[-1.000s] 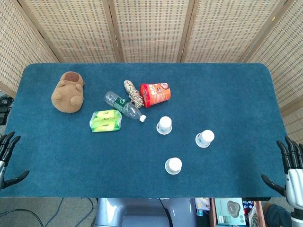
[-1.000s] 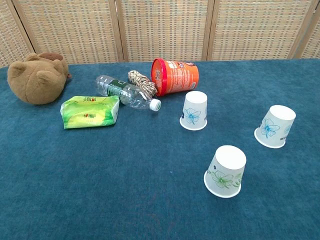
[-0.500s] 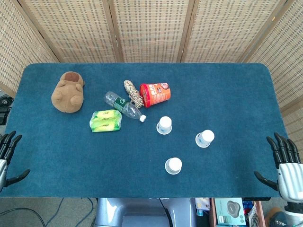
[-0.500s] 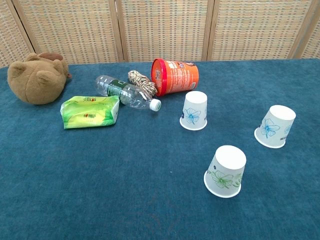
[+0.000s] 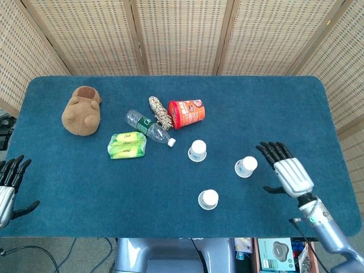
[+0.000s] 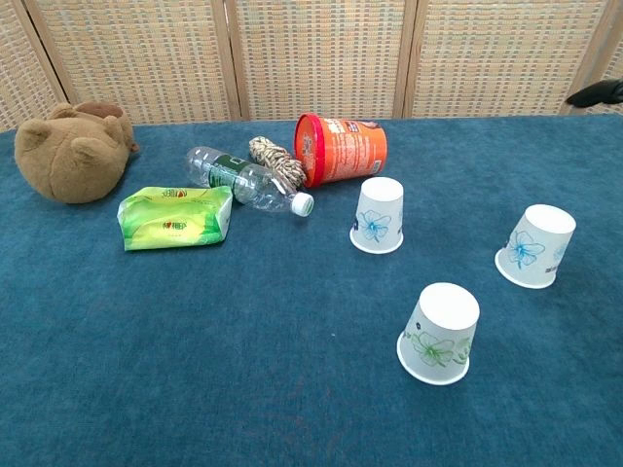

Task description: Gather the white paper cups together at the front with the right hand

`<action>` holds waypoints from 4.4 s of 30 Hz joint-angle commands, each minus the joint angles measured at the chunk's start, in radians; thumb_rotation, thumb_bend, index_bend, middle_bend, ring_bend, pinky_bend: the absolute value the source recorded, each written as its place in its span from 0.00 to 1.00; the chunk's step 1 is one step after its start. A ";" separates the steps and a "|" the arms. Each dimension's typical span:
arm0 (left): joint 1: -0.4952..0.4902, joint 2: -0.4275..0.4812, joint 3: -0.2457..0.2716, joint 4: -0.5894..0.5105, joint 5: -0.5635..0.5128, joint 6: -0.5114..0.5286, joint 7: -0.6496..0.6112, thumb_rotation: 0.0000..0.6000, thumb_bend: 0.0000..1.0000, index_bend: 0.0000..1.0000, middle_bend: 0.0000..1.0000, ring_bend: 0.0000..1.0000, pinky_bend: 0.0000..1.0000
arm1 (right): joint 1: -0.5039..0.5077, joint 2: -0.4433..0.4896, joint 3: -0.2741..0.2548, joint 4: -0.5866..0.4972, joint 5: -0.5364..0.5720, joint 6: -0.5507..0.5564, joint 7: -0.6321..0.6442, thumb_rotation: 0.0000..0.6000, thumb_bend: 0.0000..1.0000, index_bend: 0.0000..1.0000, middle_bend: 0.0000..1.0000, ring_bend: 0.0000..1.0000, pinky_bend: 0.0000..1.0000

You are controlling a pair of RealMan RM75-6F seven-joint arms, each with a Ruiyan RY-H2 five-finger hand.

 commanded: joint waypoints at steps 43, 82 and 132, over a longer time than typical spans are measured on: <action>-0.018 0.022 0.002 -0.017 -0.030 -0.039 -0.013 1.00 0.17 0.00 0.00 0.00 0.00 | 0.107 -0.087 -0.108 0.064 0.081 0.025 -0.214 1.00 0.44 0.45 0.56 0.45 0.56; -0.010 0.041 0.012 -0.027 -0.016 -0.026 -0.038 1.00 0.17 0.00 0.00 0.00 0.00 | 0.050 -0.227 -0.191 0.019 -0.106 0.081 -0.465 1.00 0.44 0.45 0.54 0.45 0.56; -0.019 0.034 -0.004 -0.010 -0.028 -0.027 -0.048 1.00 0.17 0.00 0.00 0.00 0.00 | 0.327 -0.155 0.134 -0.143 0.402 -0.138 -0.441 1.00 0.23 0.17 0.19 0.22 0.23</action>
